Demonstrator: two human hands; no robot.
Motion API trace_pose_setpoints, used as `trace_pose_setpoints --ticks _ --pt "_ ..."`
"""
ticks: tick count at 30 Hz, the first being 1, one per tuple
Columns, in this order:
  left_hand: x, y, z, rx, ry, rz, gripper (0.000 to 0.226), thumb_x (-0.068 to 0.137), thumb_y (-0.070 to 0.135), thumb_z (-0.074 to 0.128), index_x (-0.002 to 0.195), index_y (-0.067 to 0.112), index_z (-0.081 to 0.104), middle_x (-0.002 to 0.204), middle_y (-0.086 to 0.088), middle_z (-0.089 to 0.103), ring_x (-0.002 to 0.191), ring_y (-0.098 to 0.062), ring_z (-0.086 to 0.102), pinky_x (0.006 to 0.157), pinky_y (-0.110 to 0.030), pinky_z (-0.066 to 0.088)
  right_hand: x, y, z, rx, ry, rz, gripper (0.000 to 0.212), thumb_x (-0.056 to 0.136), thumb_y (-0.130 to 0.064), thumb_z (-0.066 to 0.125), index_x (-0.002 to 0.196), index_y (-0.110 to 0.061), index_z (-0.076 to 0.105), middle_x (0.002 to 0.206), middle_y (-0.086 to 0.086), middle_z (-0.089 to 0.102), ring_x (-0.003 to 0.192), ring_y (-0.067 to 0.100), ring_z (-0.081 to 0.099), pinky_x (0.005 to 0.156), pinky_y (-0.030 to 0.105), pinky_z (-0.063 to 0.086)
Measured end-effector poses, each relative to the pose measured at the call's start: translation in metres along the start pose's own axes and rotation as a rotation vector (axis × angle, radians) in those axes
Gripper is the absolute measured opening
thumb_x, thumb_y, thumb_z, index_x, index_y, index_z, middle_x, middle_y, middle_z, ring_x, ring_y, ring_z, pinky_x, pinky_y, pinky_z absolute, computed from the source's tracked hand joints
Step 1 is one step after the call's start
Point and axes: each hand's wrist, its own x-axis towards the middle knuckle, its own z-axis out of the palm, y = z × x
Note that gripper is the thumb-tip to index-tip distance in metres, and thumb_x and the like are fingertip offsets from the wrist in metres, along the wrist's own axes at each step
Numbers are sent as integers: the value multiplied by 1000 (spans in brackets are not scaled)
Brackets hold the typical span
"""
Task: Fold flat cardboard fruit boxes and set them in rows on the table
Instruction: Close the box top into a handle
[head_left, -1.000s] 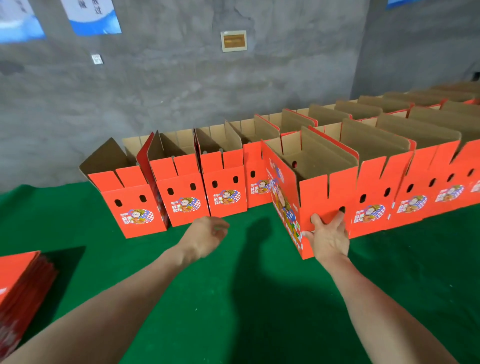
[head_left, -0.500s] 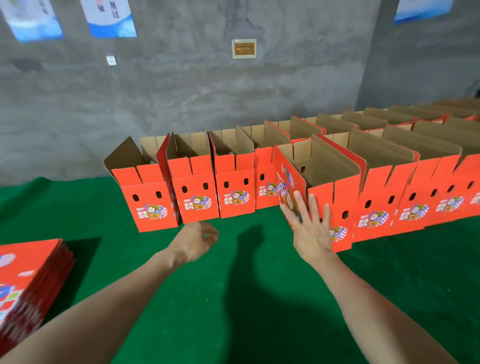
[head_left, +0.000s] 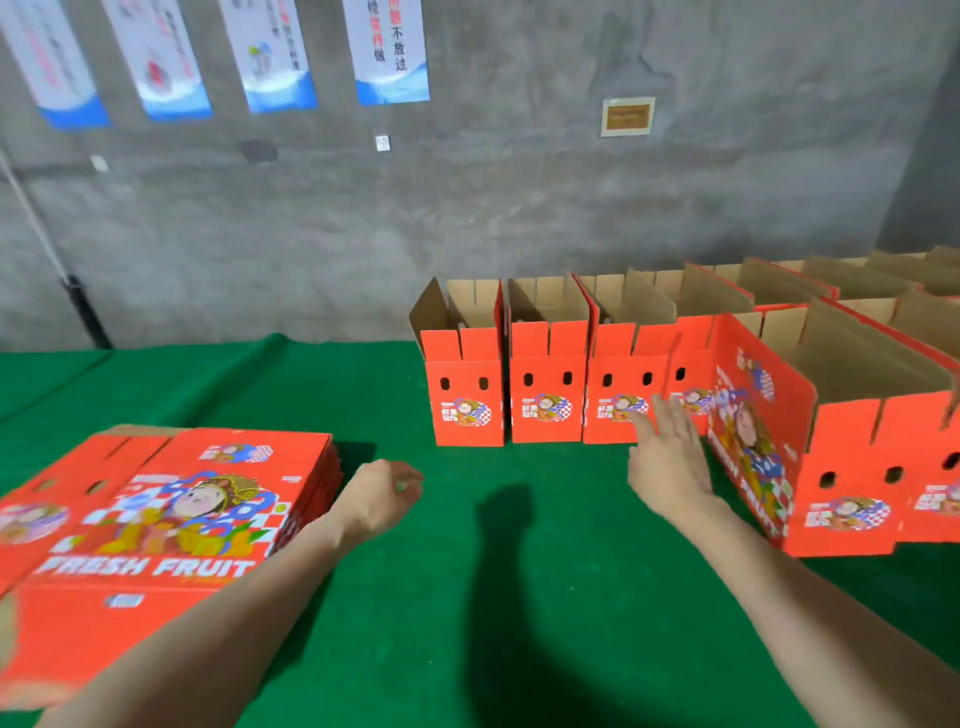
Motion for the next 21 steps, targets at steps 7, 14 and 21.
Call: trace_pose_setpoints --ticks 7,14,21 --pt "-38 -152 -37 151 139 -281 53 92 24 53 141 8 40 151 -10 34 137 -24 35 110 -33 30 -76 -177 31 512 -239 -316 44 100 -16 44 143 -15 37 151 0 35 139 15 31 112 18 15" --pt "-95 -256 -37 300 10 -469 64 98 53 27 151 27 4 159 7 -9 146 -17 -10 115 -53 1 -114 -252 72 448 -544 -340 40 99 -23 45 139 -20 43 143 2 46 133 17 39 108 24 26" --pt "-122 -221 -25 283 249 -124 62 79 58 30 118 25 65 125 -5 61 114 -31 57 95 -54 35 -118 -298 101 456 -686 -113 33 99 -22 44 130 -10 47 130 9 58 117 23 56 95 29 44"
